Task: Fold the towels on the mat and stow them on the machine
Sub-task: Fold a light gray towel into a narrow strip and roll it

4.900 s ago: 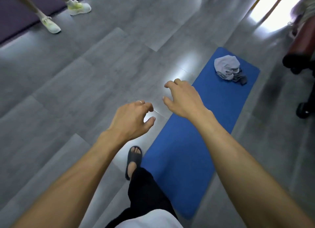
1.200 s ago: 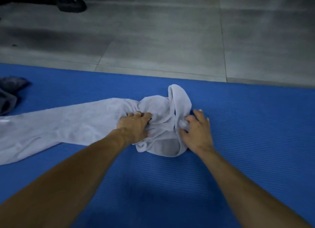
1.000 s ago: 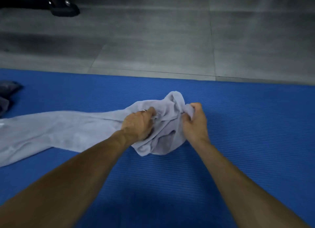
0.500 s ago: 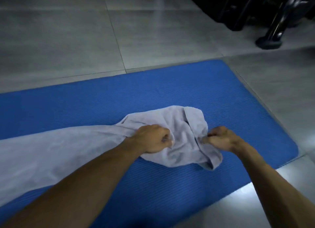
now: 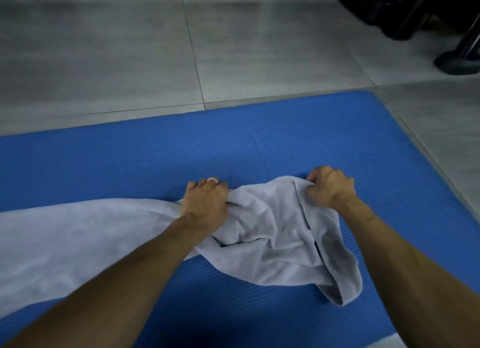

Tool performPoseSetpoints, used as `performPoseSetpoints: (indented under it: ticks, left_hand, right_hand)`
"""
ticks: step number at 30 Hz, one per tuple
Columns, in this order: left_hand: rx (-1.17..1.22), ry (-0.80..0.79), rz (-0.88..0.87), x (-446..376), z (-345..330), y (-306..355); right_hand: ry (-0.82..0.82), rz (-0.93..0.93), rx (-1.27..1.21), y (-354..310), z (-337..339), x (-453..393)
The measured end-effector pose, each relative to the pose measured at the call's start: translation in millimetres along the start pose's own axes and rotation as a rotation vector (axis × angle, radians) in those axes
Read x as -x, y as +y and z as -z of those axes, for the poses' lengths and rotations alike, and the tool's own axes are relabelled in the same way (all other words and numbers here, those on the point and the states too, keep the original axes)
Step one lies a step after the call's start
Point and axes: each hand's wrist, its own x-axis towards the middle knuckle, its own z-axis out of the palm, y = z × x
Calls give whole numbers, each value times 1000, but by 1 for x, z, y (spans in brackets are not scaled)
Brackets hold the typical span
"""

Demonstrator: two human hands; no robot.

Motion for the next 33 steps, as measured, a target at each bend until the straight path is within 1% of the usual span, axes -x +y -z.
performPoseSetpoints:
  ticks: [2, 3, 6, 8, 11, 13, 15, 17, 19, 20, 21, 22, 23, 24, 25, 27, 28, 30, 32, 33]
  left_hand:
    - [119, -11, 61, -11, 12, -3]
    - [137, -3, 90, -22, 19, -5]
    - [103, 102, 124, -64, 40, -13]
    - [128, 132, 133, -91, 54, -14]
    - [68, 92, 107, -104, 60, -6]
    - [71, 119, 0, -87, 47, 7]
    - [162, 203, -200, -54, 28, 23]
    - [211, 293, -407, -16, 7, 37]
    - [167, 339, -571, 19, -13, 50]
    - [110, 331, -637, 32, -21, 55]
    - [40, 318, -674, 39, -29, 58]
    - [-14, 303, -678, 42, -35, 60]
    - [-31, 271, -648, 40, -38, 61]
    - [-27, 208, -602, 35, -38, 61]
    - [-26, 121, -555, 28, -36, 62]
    - [-56, -10, -492, 14, -33, 62]
    - [-64, -19, -488, 10, -32, 64]
    - [-8, 50, -481, 5, -23, 67]
    - [176, 95, -454, 1, -11, 72]
    - [331, 68, -440, -1, -6, 77]
  right_hand:
    - [105, -6, -149, -4, 14, -15]
    - [166, -7, -211, -8, 22, -25]
    - [296, -25, -252, -26, 45, -64]
    - [263, -44, -262, -40, 56, -85]
    - [138, -28, -303, -42, 56, -92]
    - [167, -3, -372, -26, 42, -79]
    - [267, -10, -378, 1, 23, -56]
    - [338, -131, -383, 33, 8, -21]
    - [281, -286, -460, 65, -3, 17]
    - [198, -340, -504, 74, -8, 37]
    - [90, -351, -559, 79, -14, 54]
    - [-7, -328, -653, 79, -18, 68]
    - [-69, -282, -764, 75, -20, 77]
    - [-90, -233, -861, 70, -21, 83]
    - [-77, -185, -925, 66, -21, 85]
    - [-23, -120, -960, 60, -19, 80]
    - [-1, -118, -976, 57, -18, 75]
    - [28, -175, -1113, 54, -14, 67]
    - [95, -230, -1258, 56, -9, 62]
    - [163, -254, -1235, 59, -3, 62]
